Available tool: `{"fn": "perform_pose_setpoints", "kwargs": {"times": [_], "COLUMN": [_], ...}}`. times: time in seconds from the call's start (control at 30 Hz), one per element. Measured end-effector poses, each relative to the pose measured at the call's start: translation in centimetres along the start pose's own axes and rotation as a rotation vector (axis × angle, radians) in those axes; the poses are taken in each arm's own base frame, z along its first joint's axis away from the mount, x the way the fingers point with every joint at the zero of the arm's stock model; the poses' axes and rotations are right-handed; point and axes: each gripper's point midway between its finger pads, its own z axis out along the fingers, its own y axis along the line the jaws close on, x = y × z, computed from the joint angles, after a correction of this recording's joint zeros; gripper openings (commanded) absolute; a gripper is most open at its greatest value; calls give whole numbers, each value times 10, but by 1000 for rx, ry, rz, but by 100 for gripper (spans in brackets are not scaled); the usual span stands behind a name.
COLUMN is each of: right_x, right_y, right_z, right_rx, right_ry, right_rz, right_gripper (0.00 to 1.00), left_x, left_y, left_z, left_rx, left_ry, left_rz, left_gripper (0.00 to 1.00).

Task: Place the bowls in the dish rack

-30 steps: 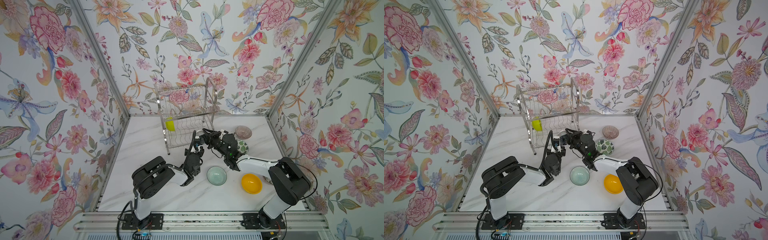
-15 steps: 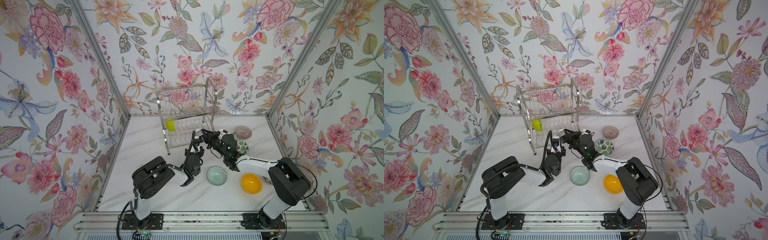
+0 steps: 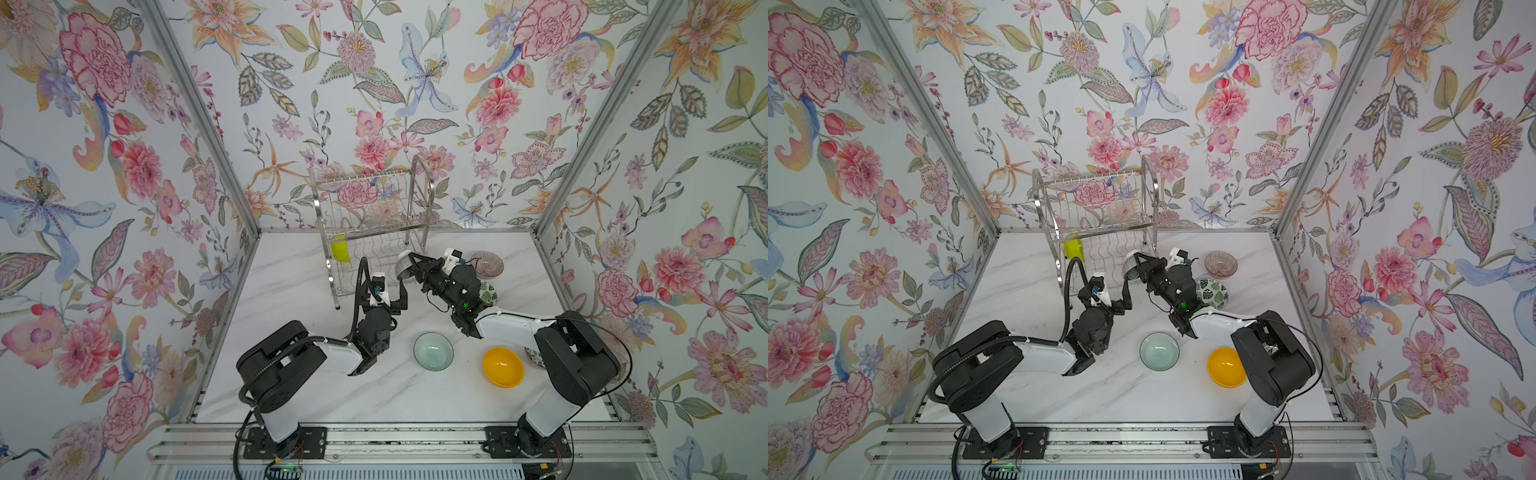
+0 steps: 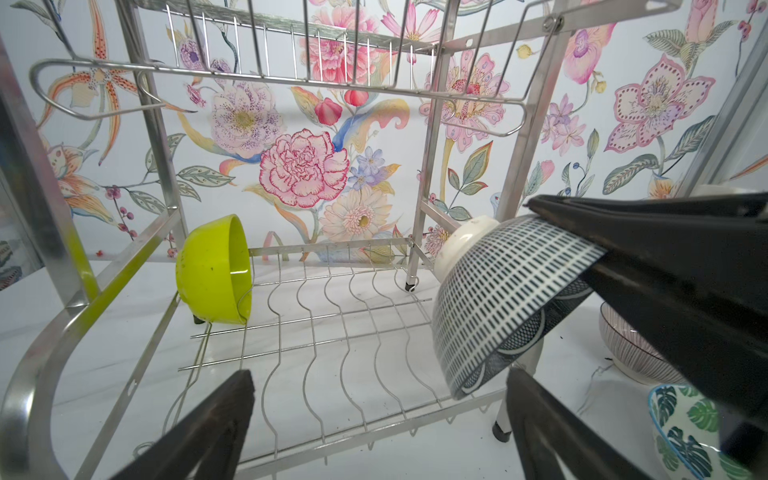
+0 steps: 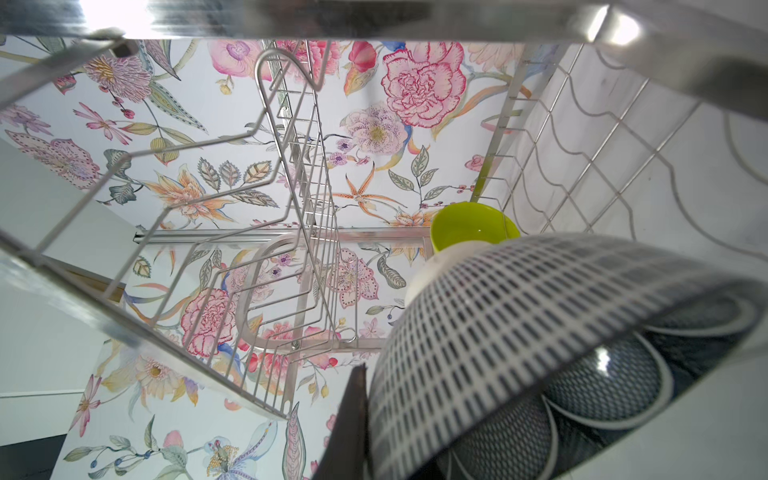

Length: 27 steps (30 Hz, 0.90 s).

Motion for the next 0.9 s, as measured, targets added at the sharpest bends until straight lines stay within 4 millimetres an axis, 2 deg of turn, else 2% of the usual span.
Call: {"fn": "perform_pose_setpoints", "kwargs": {"times": [0.23,0.37,0.47,0.57,0.73,0.8,0.9], "right_x": [4,17,32,46,65,72,80], "right_y": [2,15,21,14,-14,-26,-32], "right_z": [1,6,9,14,22,24,32], "right_rx": [-3,-43,-87,-115,-121,-118,-128], "right_ry": [92,175,247,320,422,460,499], "right_rz": [-188,-334,-447,-544,-652,-687,-733], "right_gripper": [0,0,0,0,0,0,0], "left_x": [-24,-31,-29,-32,-42,-42,-36], "left_y": [13,27,45,60,74,79,87], "left_z": [-5,-15,-23,-30,-37,-38,-39], "left_rx": [71,97,95,85,88,90,78], "left_ry": [100,162,210,241,260,278,315], "left_rz": [-110,-165,-200,-226,-285,-321,-362], "left_gripper": [99,99,99,99,99,99,99]}}
